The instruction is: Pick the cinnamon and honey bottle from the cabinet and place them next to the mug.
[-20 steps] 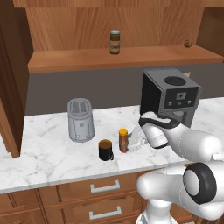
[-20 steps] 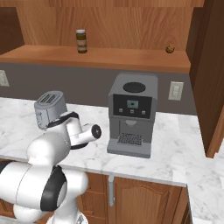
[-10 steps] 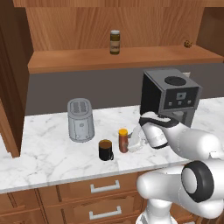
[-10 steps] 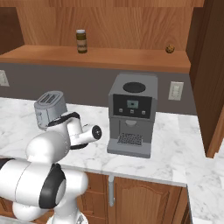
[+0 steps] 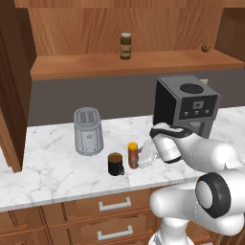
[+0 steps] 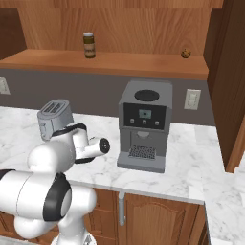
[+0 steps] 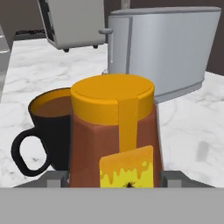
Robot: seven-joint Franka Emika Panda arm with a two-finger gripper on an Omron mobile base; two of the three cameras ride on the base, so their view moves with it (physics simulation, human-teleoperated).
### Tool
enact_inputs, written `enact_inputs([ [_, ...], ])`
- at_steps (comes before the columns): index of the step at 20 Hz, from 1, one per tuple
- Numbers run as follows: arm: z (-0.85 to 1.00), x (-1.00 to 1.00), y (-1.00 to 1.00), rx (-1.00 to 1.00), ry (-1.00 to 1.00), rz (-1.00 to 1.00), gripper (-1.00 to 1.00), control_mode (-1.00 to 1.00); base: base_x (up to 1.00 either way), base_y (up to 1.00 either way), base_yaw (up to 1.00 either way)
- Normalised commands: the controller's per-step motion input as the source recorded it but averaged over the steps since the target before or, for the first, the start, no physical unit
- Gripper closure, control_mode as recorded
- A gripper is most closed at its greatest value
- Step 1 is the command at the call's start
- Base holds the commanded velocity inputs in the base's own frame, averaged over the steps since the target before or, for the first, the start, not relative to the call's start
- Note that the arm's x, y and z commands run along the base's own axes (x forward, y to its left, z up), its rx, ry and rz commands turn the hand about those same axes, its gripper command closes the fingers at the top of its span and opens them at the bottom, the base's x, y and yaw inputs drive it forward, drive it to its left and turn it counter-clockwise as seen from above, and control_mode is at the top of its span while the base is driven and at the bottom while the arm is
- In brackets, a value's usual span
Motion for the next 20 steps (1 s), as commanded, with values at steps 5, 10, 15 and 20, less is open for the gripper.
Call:
enact_inputs([
  [5,0.00,0.00,0.07,0.00,0.00,0.00,1.00,-1.00,0.00,0.00,0.00],
  [10,0.00,0.00,0.03,0.00,0.00,0.00,1.00,-1.00,0.00,0.00,0.00],
  [15,0.00,0.00,0.00,0.00,0.00,0.00,1.00,-1.00,0.00,0.00,0.00],
  [20,0.00,0.00,0.00,0.00,0.00,0.00,-1.00,-1.00,0.00,0.00,0.00],
])
